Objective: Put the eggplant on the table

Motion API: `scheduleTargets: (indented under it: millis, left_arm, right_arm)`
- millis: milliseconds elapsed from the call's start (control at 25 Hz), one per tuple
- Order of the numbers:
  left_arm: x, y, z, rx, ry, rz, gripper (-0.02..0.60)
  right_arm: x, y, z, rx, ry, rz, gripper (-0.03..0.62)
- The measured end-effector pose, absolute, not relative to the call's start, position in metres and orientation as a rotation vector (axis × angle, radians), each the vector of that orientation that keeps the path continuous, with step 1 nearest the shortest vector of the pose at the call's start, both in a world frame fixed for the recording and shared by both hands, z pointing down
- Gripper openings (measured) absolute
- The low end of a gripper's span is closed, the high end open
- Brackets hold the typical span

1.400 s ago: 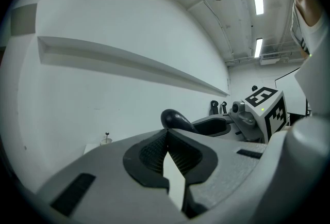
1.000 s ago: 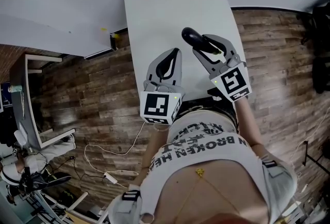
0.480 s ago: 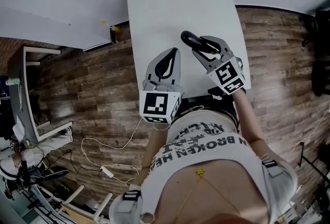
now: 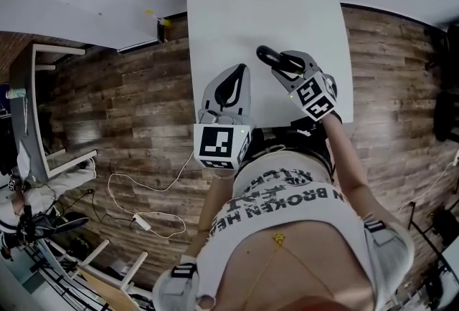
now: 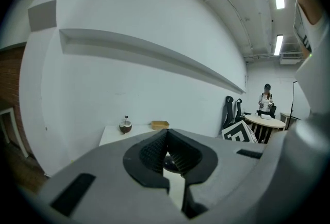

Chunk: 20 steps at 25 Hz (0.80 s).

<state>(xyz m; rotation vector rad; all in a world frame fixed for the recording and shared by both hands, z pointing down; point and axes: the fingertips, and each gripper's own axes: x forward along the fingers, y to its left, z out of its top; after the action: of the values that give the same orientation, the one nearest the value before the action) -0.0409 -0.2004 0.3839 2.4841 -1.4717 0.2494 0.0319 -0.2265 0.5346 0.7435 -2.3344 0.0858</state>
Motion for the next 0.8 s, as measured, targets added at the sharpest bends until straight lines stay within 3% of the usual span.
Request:
scheduleTargets:
  millis: [800]
  left_arm:
    - [-0.077, -0.187, 0.415, 2.335, -1.559, 0.293, 0.006]
  right_arm:
    - [0.019, -0.211, 0.635, 0.497, -2.18, 0.172, 0.184]
